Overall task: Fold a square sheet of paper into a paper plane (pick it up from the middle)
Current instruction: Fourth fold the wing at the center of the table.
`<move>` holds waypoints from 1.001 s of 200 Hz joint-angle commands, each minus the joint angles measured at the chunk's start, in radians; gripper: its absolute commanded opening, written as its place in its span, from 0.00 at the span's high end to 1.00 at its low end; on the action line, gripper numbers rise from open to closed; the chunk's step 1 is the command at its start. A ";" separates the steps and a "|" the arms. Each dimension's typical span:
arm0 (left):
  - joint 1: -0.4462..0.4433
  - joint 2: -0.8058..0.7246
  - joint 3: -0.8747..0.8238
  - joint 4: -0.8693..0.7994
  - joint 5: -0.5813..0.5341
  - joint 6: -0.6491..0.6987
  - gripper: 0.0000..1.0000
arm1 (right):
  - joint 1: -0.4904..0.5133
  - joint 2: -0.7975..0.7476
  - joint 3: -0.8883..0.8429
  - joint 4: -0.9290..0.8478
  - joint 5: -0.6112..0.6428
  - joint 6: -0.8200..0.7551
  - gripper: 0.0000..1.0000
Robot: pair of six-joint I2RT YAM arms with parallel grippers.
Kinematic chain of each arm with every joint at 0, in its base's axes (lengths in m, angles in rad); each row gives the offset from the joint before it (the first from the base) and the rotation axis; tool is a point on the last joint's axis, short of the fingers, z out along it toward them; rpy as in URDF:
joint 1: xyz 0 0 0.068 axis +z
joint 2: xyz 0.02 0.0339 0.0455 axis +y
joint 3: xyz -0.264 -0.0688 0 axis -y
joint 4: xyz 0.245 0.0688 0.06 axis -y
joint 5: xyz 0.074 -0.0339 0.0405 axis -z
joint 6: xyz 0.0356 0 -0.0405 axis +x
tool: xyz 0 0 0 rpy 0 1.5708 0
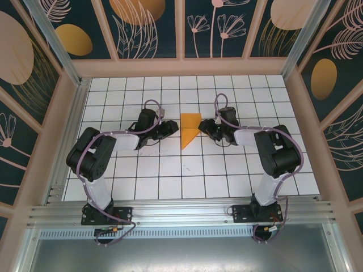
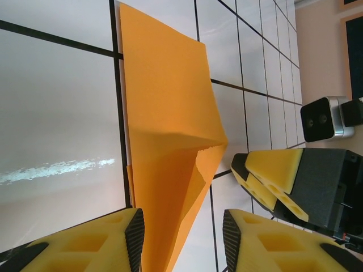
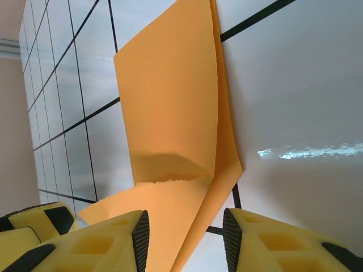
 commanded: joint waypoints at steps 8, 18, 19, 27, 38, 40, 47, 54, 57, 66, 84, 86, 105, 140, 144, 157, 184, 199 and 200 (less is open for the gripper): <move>-0.004 -0.014 -0.008 -0.002 0.023 0.023 0.57 | 0.000 0.046 0.056 -0.012 -0.014 -0.010 0.61; -0.004 -0.014 -0.007 -0.003 0.021 0.023 0.56 | 0.001 0.062 0.069 -0.014 -0.020 -0.013 0.63; -0.005 -0.013 -0.007 -0.002 0.022 0.023 0.57 | 0.001 0.064 0.070 -0.014 -0.020 -0.013 0.64; -0.003 -0.014 -0.008 -0.003 0.022 0.023 0.56 | 0.002 0.074 0.080 -0.014 -0.024 -0.015 0.65; -0.004 -0.014 -0.008 -0.003 0.022 0.022 0.56 | 0.002 0.088 0.092 -0.023 -0.028 -0.016 0.66; -0.004 -0.013 -0.008 -0.002 0.021 0.021 0.56 | 0.001 0.089 0.095 -0.024 -0.028 -0.016 0.66; -0.004 -0.014 -0.010 -0.002 0.020 0.021 0.56 | 0.002 0.095 0.098 -0.024 -0.031 -0.016 0.66; -0.004 -0.014 -0.010 -0.003 0.021 0.021 0.56 | 0.002 0.098 0.098 -0.023 -0.033 -0.016 0.66; -0.004 -0.013 -0.010 -0.004 0.021 0.021 0.56 | 0.002 0.099 0.099 -0.024 -0.034 -0.016 0.66; -0.004 -0.013 -0.012 -0.004 0.018 0.019 0.56 | 0.003 0.099 0.102 -0.034 -0.027 -0.018 0.66; -0.004 -0.011 -0.013 -0.005 0.016 0.020 0.56 | 0.005 0.080 0.087 -0.042 0.003 -0.018 0.64; -0.004 -0.011 -0.013 -0.005 0.015 0.020 0.56 | 0.005 0.076 0.085 -0.043 0.008 -0.018 0.64; -0.004 -0.006 -0.012 -0.004 0.017 0.020 0.56 | 0.006 0.042 0.068 -0.058 0.055 -0.016 0.60; -0.003 0.002 -0.007 0.000 0.021 0.018 0.55 | 0.006 0.043 0.065 -0.071 0.059 -0.011 0.59; -0.004 0.003 -0.007 0.000 0.022 0.018 0.55 | 0.007 0.046 0.067 -0.069 0.053 -0.011 0.59; -0.003 0.002 -0.007 -0.001 0.021 0.018 0.55 | 0.007 0.059 0.074 -0.070 0.044 -0.010 0.60; -0.004 0.003 -0.007 -0.003 0.022 0.019 0.55 | 0.008 0.079 0.082 -0.050 0.009 -0.004 0.64; -0.004 0.002 -0.009 -0.004 0.022 0.019 0.55 | 0.008 0.092 0.093 -0.046 -0.009 -0.010 0.66; -0.004 0.002 -0.009 -0.004 0.022 0.019 0.55 | 0.008 0.093 0.094 -0.046 -0.010 -0.010 0.67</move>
